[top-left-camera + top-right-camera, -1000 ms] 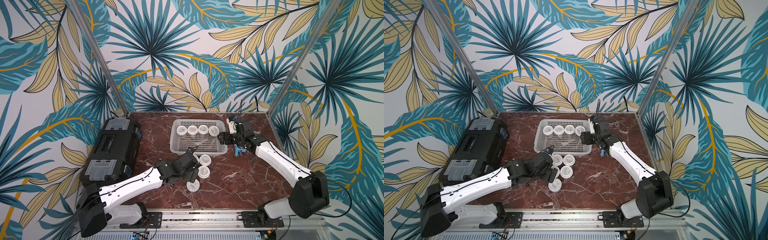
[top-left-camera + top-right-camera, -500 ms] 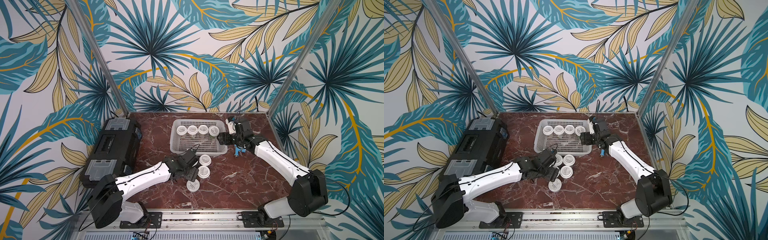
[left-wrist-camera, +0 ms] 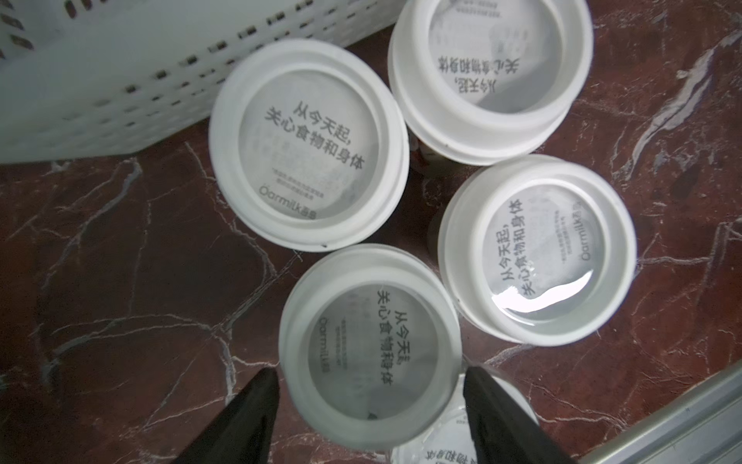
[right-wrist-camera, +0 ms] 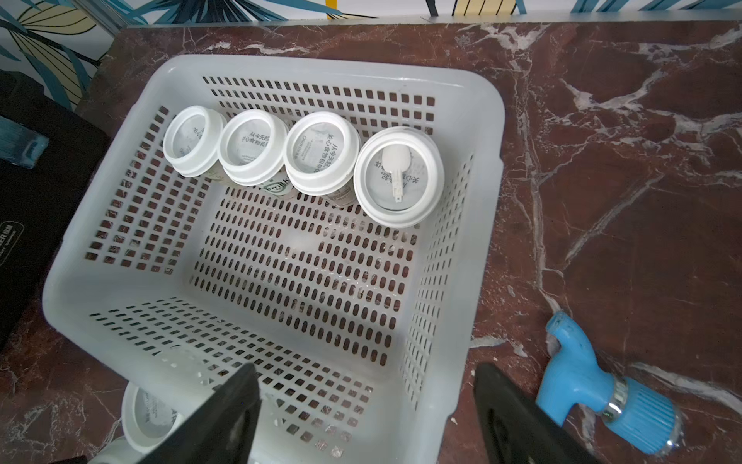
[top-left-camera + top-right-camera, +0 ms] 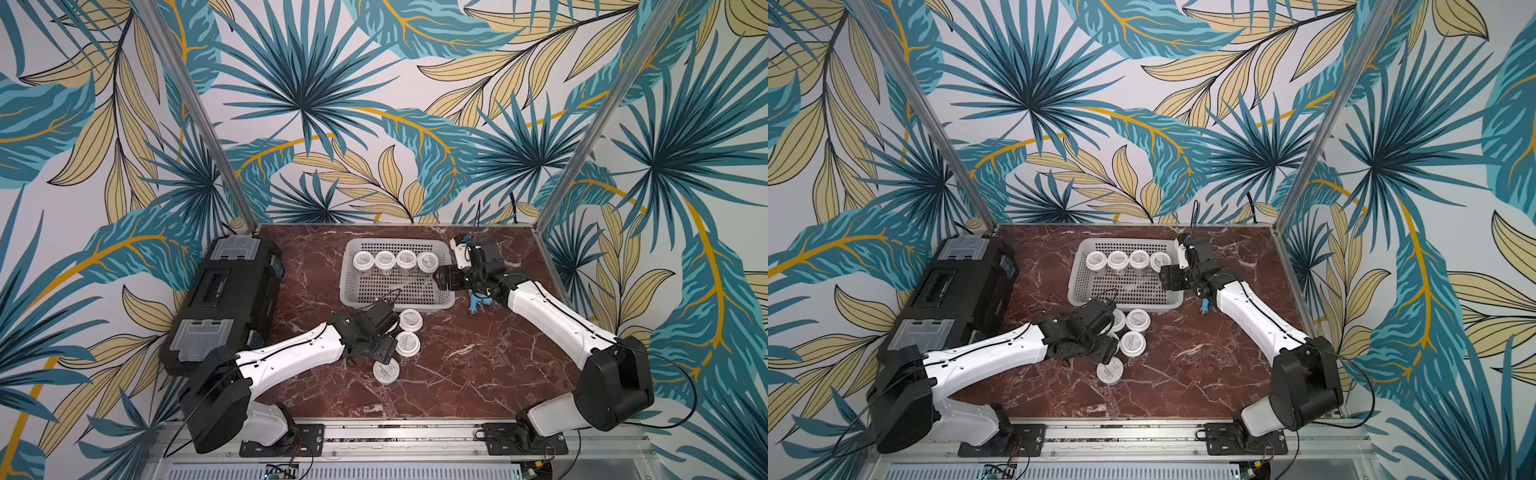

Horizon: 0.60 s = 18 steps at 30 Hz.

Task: Put the yogurt in the basket
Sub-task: Pick up the yogurt from the center of the board.

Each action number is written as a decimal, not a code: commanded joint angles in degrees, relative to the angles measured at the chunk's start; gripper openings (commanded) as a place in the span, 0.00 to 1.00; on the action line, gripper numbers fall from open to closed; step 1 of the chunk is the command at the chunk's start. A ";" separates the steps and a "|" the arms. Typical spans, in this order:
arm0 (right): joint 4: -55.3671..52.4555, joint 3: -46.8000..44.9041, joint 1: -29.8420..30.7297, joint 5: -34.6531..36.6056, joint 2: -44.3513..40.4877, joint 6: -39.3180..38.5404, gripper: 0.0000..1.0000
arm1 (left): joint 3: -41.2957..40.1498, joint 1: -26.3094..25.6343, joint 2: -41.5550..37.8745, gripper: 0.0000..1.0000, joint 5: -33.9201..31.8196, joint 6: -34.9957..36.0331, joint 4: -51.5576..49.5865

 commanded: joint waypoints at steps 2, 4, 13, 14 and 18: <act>0.01 0.54 -0.11 -0.72 0.92 0.54 0.88 | 0.63 0.12 -0.80 0.75 -0.28 0.31 0.93; 0.01 0.58 -0.16 -0.82 1.02 0.54 0.88 | 0.67 0.18 -0.75 0.75 -0.37 0.25 1.10; -0.24 0.90 -0.16 -1.09 1.59 0.37 0.87 | 1.09 0.16 0.45 0.74 -0.27 0.50 1.72; -0.26 0.86 -0.15 -1.08 1.63 0.37 0.87 | 1.23 0.16 0.56 0.74 -0.28 0.52 1.72; -0.26 1.00 -0.12 -1.16 1.89 0.31 0.87 | 1.57 0.21 1.05 0.74 -0.28 0.91 1.54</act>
